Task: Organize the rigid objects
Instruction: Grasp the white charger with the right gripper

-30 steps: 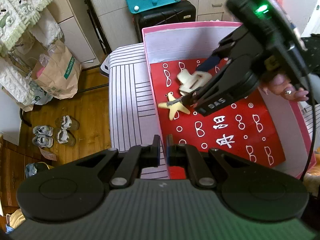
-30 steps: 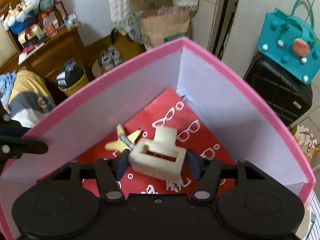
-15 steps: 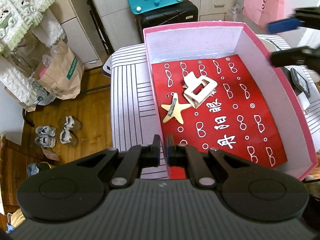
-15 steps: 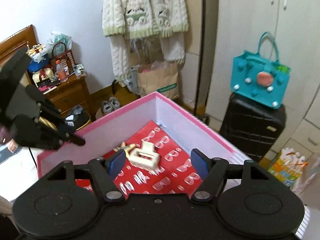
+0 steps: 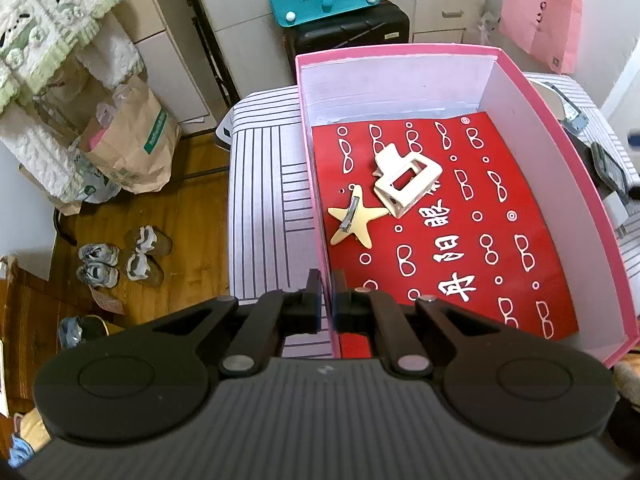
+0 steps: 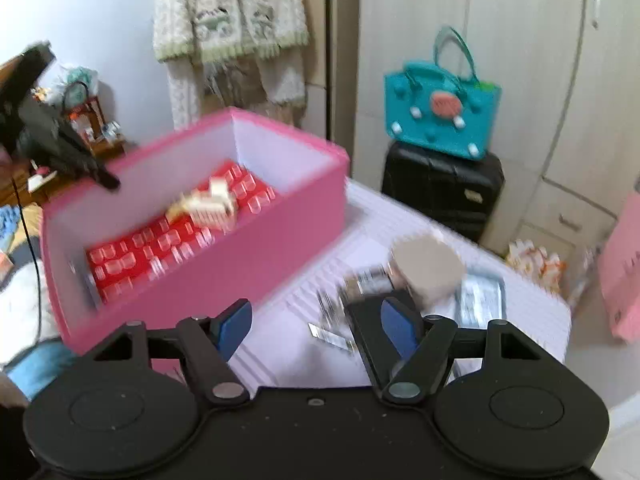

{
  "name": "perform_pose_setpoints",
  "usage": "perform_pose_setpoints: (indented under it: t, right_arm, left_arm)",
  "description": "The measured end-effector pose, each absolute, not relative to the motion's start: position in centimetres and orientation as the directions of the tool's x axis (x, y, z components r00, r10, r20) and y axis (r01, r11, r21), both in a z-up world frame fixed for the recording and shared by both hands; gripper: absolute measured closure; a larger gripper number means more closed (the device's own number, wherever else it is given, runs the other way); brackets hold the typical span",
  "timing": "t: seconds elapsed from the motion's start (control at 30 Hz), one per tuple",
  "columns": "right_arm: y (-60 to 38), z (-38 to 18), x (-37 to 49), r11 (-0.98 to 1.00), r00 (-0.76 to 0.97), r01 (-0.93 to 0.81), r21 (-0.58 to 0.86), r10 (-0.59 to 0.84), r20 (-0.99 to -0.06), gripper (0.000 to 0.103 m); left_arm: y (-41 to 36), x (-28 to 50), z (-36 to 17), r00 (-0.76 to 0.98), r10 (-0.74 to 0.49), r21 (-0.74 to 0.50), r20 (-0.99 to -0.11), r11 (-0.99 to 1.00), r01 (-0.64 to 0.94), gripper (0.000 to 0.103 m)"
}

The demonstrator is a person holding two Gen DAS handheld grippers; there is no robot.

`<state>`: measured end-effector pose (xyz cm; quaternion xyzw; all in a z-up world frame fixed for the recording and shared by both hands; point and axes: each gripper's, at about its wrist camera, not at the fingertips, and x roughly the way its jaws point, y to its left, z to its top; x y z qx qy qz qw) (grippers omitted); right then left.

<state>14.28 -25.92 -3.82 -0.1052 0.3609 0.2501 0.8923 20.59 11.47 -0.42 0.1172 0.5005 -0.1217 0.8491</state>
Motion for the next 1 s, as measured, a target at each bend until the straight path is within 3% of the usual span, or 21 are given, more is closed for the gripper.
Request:
perform_pose_setpoints:
  t: [0.13, 0.3, 0.43, 0.57, 0.67, 1.0]
  right_arm:
    - [-28.2, -6.3, 13.2, 0.876, 0.599, -0.483, -0.007, 0.324, -0.732, 0.027]
    - [-30.1, -9.1, 12.9, 0.904, 0.53, -0.413, 0.11, 0.337, -0.778, 0.027]
    - [-30.5, -10.9, 13.1, 0.918, 0.532, -0.384, 0.097, 0.306, -0.789, 0.028]
    - [-30.4, -12.1, 13.7, 0.922, 0.505, -0.359, 0.144, 0.322, -0.801, 0.036]
    - [-29.8, -12.2, 14.1, 0.942, 0.546, -0.323, 0.095, 0.267, -0.794, 0.046]
    - [-28.7, -12.2, 14.4, 0.965, 0.571, -0.259, 0.035, 0.182, -0.801, 0.046]
  left_arm:
    - [11.5, 20.5, -0.5, 0.475, -0.084, 0.072, -0.876, 0.951, 0.301, 0.1]
    - [11.6, 20.4, -0.5, 0.479, -0.08, 0.062, -0.874, 0.96, 0.272, 0.101]
    - [11.5, 20.5, -0.6, 0.475, -0.072, 0.063, -0.877, 0.963, 0.263, 0.101]
    - [11.4, 20.7, -0.7, 0.464, -0.067, 0.062, -0.883, 0.964, 0.258, 0.101]
    - [11.4, 20.8, -0.8, 0.461, -0.065, 0.061, -0.885, 0.965, 0.254, 0.101]
    - [11.6, 20.9, -0.9, 0.455, -0.076, 0.052, -0.887, 0.963, 0.263, 0.101]
